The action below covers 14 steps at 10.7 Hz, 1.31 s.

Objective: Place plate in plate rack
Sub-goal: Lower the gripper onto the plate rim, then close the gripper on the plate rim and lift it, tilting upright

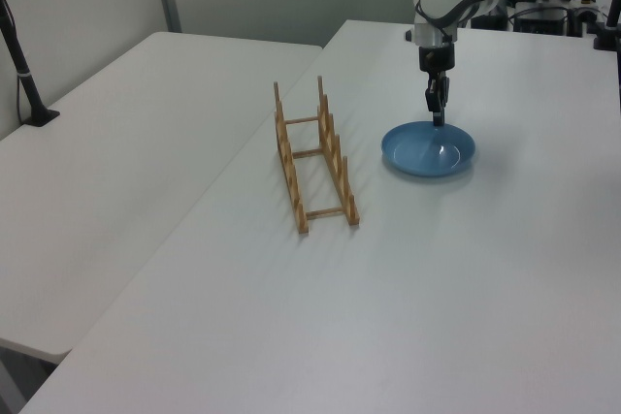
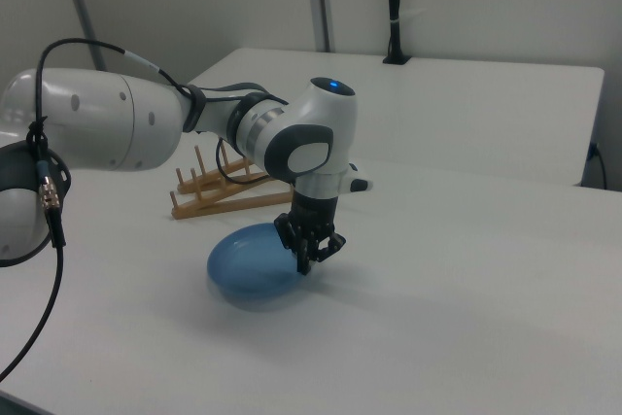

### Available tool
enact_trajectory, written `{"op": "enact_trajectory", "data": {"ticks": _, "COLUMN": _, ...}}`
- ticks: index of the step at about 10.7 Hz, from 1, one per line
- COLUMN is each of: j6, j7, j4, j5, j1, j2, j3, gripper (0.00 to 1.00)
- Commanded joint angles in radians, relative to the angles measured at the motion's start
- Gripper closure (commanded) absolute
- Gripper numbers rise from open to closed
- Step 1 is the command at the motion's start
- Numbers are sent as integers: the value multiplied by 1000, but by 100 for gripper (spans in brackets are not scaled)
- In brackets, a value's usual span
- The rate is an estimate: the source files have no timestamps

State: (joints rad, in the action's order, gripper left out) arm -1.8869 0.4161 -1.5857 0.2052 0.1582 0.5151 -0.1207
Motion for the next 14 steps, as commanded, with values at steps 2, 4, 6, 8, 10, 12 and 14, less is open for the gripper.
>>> {"op": "enact_trajectory", "data": {"ticks": 2, "j6": -5, "j7": 49, "j4": -4, "j5": 13, "j1": -5, "j2": -4, "j3": -14, "gripper": 100}}
{"op": "enact_trajectory", "data": {"ticks": 4, "j6": 2, "j7": 52, "j4": -4, "j5": 13, "j1": -3, "j2": -26, "j3": -16, "gripper": 100}}
{"op": "enact_trajectory", "data": {"ticks": 6, "j6": 23, "j7": 62, "j4": -4, "j5": 17, "j1": 12, "j2": -61, "j3": -16, "gripper": 100}}
{"op": "enact_trajectory", "data": {"ticks": 8, "j6": 69, "j7": 101, "j4": -4, "j5": 19, "j1": 26, "j2": -118, "j3": -28, "gripper": 100}}
{"op": "enact_trajectory", "data": {"ticks": 10, "j6": 107, "j7": 153, "j4": -4, "j5": 17, "j1": 24, "j2": -214, "j3": -56, "gripper": 100}}
{"op": "enact_trajectory", "data": {"ticks": 12, "j6": 91, "j7": 209, "j4": 1, "j5": 7, "j1": 15, "j2": -303, "j3": -74, "gripper": 100}}
{"op": "enact_trajectory", "data": {"ticks": 14, "j6": -36, "j7": 224, "j4": 6, "j5": -24, "j1": -24, "j2": -377, "j3": -91, "gripper": 100}}
